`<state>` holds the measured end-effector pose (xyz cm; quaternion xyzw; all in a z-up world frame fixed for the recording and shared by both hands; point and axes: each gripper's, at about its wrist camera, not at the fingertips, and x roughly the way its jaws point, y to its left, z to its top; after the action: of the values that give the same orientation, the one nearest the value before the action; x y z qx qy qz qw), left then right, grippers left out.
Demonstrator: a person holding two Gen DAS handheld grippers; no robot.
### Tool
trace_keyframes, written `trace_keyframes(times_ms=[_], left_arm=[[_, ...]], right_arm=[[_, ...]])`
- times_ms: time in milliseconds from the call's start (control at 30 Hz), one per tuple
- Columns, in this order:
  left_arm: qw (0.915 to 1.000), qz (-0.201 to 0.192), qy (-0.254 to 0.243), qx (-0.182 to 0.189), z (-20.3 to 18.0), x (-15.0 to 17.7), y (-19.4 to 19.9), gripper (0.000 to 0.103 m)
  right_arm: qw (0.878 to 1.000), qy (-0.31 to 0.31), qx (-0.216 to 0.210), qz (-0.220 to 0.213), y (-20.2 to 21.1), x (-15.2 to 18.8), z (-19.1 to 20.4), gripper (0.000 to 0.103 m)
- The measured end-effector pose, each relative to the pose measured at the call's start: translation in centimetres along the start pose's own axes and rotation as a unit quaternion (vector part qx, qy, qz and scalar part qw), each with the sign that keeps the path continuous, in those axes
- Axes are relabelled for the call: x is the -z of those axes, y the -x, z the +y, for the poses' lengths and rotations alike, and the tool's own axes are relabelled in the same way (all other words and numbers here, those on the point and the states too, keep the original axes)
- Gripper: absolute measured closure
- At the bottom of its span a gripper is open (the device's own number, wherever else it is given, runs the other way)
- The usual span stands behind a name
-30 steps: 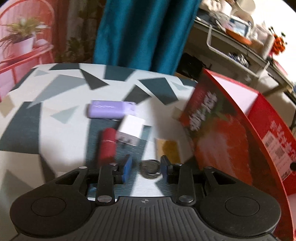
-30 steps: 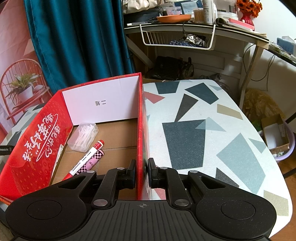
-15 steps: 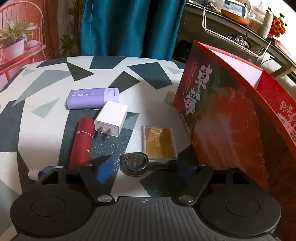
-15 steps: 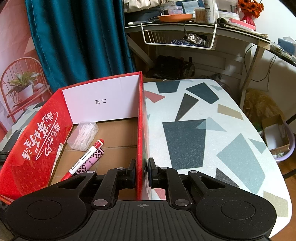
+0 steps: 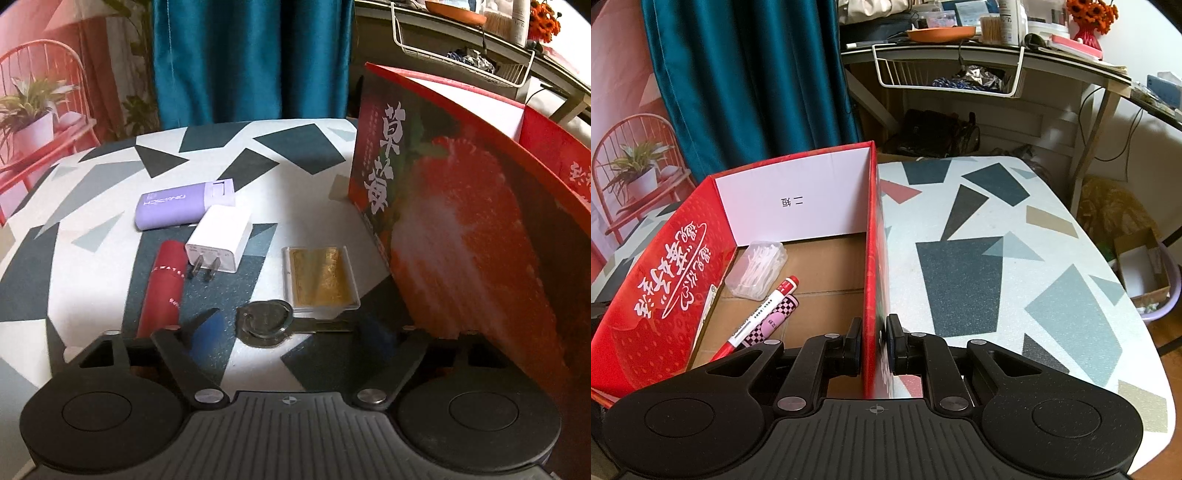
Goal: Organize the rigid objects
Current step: 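Move the left tool down to the black round ring item, then close the left tool on the black ring item and lift it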
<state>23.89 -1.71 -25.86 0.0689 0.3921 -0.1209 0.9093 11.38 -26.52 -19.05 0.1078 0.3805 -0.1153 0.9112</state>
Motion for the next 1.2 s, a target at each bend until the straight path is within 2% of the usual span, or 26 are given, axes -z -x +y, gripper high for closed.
trace_keyframes(times_ms=[100, 167, 300, 433, 533, 667, 700, 767, 833, 967, 1200], left_arm=[[1.0, -0.002, 0.006, 0.003, 0.6, 0.2, 0.5, 0.038], [1.0, -0.001, 0.007, 0.0, 1.0, 0.3, 0.7, 0.052], [1.0, 0.0, 0.004, 0.008, 1.5, 0.7, 1.1, 0.053], [0.9996, -0.002, 0.019, 0.02, 1.9, 0.7, 1.1, 0.05], [0.9989, -0.014, 0.033, 0.029, 2.1, 0.2, 1.0, 0.052], [0.9985, -0.016, 0.05, 0.016, 2.3, -0.7, 0.1, 0.055], [0.9985, -0.012, 0.051, 0.014, 2.3, -0.8, -0.2, 0.057], [0.9991, -0.014, 0.039, 0.002, 2.0, -0.6, -0.2, 0.072], [0.9991, -0.018, 0.037, 0.008, 2.2, -0.3, 0.4, 0.075], [0.9989, -0.014, 0.034, 0.03, 2.4, 0.5, 1.7, 0.092], [0.9979, -0.001, 0.05, 0.04, 3.2, 1.8, 2.6, 0.098]], right_arm=[[1.0, 0.0, 0.0, 0.0, 0.0, 0.0, 0.0, 0.09], [1.0, 0.0, 0.0, 0.0, 0.0, 0.0, 0.0, 0.09], [1.0, -0.002, 0.0, -0.001, 0.0, 0.1, 0.0, 0.09], [1.0, -0.006, -0.001, -0.002, -0.1, 0.1, 0.0, 0.089], [1.0, -0.005, -0.002, -0.002, -0.1, 0.1, 0.0, 0.089], [1.0, -0.004, -0.004, 0.0, -0.1, 0.1, -0.1, 0.09], [1.0, -0.005, -0.003, 0.0, -0.1, 0.1, -0.1, 0.09], [1.0, -0.004, -0.002, 0.0, -0.1, 0.1, 0.0, 0.09], [1.0, -0.005, -0.003, -0.001, -0.1, 0.1, -0.1, 0.09], [1.0, -0.003, -0.002, 0.0, -0.2, 0.1, 0.0, 0.089], [1.0, -0.003, -0.001, -0.001, -0.2, 0.1, 0.1, 0.087]])
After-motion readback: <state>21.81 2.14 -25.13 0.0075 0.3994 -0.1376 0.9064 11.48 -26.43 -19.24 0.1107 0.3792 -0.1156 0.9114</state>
